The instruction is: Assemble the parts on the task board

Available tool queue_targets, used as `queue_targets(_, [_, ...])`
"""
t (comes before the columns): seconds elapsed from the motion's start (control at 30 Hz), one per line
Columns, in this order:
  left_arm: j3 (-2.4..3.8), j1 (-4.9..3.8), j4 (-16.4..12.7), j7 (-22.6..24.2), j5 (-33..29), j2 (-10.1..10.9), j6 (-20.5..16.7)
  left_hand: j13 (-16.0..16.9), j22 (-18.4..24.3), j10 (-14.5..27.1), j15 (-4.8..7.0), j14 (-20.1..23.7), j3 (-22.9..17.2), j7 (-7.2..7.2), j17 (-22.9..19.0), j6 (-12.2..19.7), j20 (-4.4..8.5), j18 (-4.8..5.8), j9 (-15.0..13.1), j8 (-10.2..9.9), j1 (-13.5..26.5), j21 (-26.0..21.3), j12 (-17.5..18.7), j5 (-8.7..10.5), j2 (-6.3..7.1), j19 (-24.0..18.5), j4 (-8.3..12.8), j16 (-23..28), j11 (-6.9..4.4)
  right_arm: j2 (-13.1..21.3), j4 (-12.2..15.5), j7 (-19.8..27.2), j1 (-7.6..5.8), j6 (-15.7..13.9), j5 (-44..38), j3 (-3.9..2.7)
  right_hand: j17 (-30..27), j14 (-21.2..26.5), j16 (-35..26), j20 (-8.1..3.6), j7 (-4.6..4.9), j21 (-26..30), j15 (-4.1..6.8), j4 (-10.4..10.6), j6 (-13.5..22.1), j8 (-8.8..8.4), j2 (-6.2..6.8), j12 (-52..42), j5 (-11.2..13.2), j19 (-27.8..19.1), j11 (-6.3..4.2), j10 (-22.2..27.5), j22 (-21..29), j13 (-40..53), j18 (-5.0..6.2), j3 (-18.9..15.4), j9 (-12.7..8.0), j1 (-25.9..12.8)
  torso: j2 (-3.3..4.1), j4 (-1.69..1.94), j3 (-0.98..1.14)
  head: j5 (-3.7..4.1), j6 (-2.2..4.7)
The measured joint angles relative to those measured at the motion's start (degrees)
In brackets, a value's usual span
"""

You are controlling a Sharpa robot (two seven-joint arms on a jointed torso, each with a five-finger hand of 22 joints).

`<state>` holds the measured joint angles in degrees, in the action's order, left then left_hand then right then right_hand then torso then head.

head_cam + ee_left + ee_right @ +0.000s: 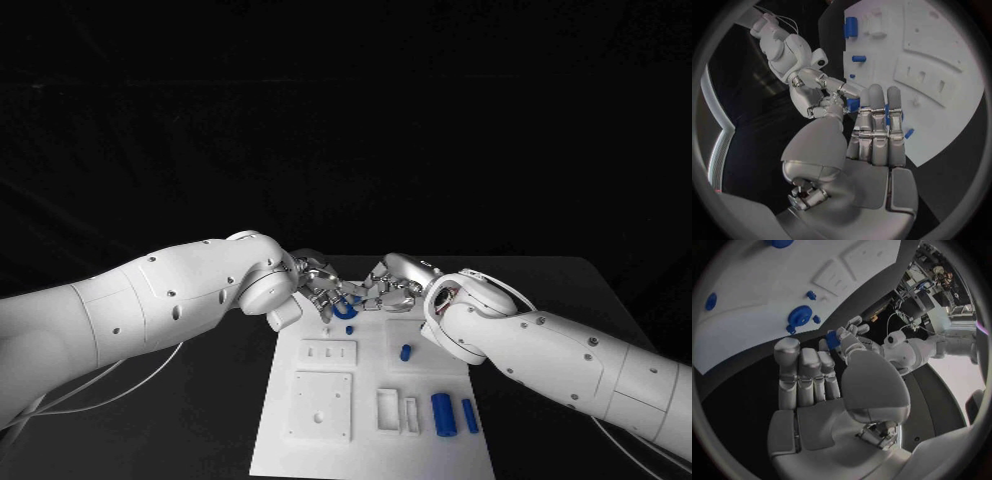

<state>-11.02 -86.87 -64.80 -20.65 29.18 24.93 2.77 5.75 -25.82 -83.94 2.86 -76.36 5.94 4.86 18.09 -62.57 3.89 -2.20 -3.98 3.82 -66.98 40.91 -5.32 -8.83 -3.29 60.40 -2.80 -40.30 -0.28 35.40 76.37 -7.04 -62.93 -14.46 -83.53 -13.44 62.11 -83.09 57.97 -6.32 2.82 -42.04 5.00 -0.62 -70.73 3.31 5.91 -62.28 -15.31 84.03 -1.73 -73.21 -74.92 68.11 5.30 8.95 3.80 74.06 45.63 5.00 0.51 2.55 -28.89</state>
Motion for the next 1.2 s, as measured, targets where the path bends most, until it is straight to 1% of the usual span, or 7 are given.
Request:
queue_targets(0.43, [-0.02,0.00,0.2,-0.2,0.2,-0.4,0.5,-0.2,-0.1,0.0,0.00,0.0,-1.1,-0.12,-0.1,-0.5,0.00,0.00,0.1,0.0,-1.8,0.0,0.2,0.00,-2.83,0.0,1.1,0.2,0.00,-0.2,0.0,-0.3,-0.01,0.6,-0.3,0.00,0.0,0.0,-0.3,0.00,0.01,0.0,0.00,0.0,0.0,0.00,0.00,0.0,0.0,0.0,0.00,0.0,0.0,-0.1,0.00,0.0,0.0,0.0,-0.02,-0.02,0.00,0.13,-0.09])
queue_targets(0.63, [-0.04,0.00,0.1,-0.4,0.3,-0.4,0.5,-0.6,-0.1,0.0,0.00,0.0,-2.3,-0.16,-0.1,-1.0,0.00,0.00,0.0,-0.1,-3.9,-0.2,0.5,-0.52,-4.92,0.0,2.8,0.5,0.00,-0.2,0.1,-0.3,-0.02,0.7,-0.4,0.03,0.0,0.0,-0.3,0.00,0.01,0.0,0.00,0.0,0.0,0.00,0.00,0.0,-0.3,0.0,0.00,0.0,0.0,-0.1,0.00,0.0,0.0,0.0,-0.02,-0.01,0.03,0.14,-0.17])
queue_targets(0.9, [-0.03,0.00,0.1,-0.4,0.3,-0.4,0.4,-1.0,-0.3,0.0,0.00,0.0,-3.6,-0.63,-0.2,-1.9,0.00,0.00,0.0,-0.3,-5.2,-0.2,0.7,-0.67,-6.16,0.0,4.4,0.5,-0.01,-0.2,0.2,-0.3,-0.01,0.7,-0.5,0.07,0.0,0.0,-0.3,0.00,0.01,0.0,0.00,0.0,0.0,0.00,0.00,0.0,-0.5,0.0,0.00,0.0,0.0,-0.1,-0.01,0.0,0.0,0.0,-0.02,-0.01,0.06,0.07,-0.23])
queue_targets(0.93, [-0.03,0.00,0.1,-0.4,0.3,-0.4,0.4,-1.1,-0.3,0.0,0.00,0.0,-4.1,-0.57,-0.2,-2.4,0.00,0.00,0.0,-0.3,-5.5,-0.2,0.7,-0.43,-6.31,0.0,4.9,0.5,0.00,-0.3,0.2,-0.3,-0.01,0.7,-0.5,0.07,0.0,0.0,-0.3,0.00,0.01,0.0,0.00,0.0,0.0,0.00,0.00,0.0,-0.5,0.0,0.00,0.0,0.0,-0.1,0.00,0.0,0.0,0.0,-0.02,0.00,0.06,0.07,-0.23])
queue_targets(1.0, [-0.02,0.00,0.1,-0.4,0.3,-0.4,0.4,-1.2,-0.5,0.0,0.00,0.0,-5.2,-0.35,-0.2,-2.6,0.00,0.00,-0.1,-0.1,-6.3,-0.2,0.7,2.06,-6.57,0.0,5.9,0.5,0.00,-0.3,0.2,-0.3,0.00,0.7,-0.5,0.08,0.0,0.0,-0.3,0.00,0.01,0.0,0.00,0.0,0.0,0.00,0.00,0.0,-0.5,0.0,0.00,0.0,0.0,-0.1,0.00,0.0,0.0,0.0,-0.02,-0.01,0.05,0.06,-0.23])
queue_targets(1.03, [-0.02,0.00,0.1,-0.4,0.3,-0.4,0.4,-1.3,-0.5,0.0,0.00,0.0,-6.0,-0.14,-0.2,-2.8,0.00,0.00,-0.4,-0.1,-6.4,-0.2,0.7,2.70,-6.63,0.0,6.5,0.5,0.00,-0.3,0.2,-0.3,0.00,0.7,-0.5,0.09,0.0,0.0,-0.3,0.00,0.01,0.0,0.00,0.0,0.0,0.00,0.00,0.0,-0.5,0.0,0.00,0.0,0.0,-0.1,0.00,0.0,0.0,0.0,-0.02,0.00,0.05,0.05,-0.23])
queue_targets(1.2, [0.01,0.00,0.1,-0.3,0.3,-0.5,0.2,-1.2,-1.5,0.0,0.40,-0.4,-11.8,0.65,0.5,-3.6,0.46,0.01,-0.5,0.4,-6.7,0.6,-0.1,2.84,-6.34,0.2,9.0,0.1,0.00,-0.3,0.1,-0.4,0.02,0.8,-0.6,0.13,0.0,0.0,-0.3,0.00,0.08,0.0,0.00,0.0,0.1,0.11,0.01,0.0,-0.5,0.0,0.00,0.0,0.0,-0.1,-0.01,0.0,0.0,0.0,-0.02,-0.02,0.04,0.03,-0.23])
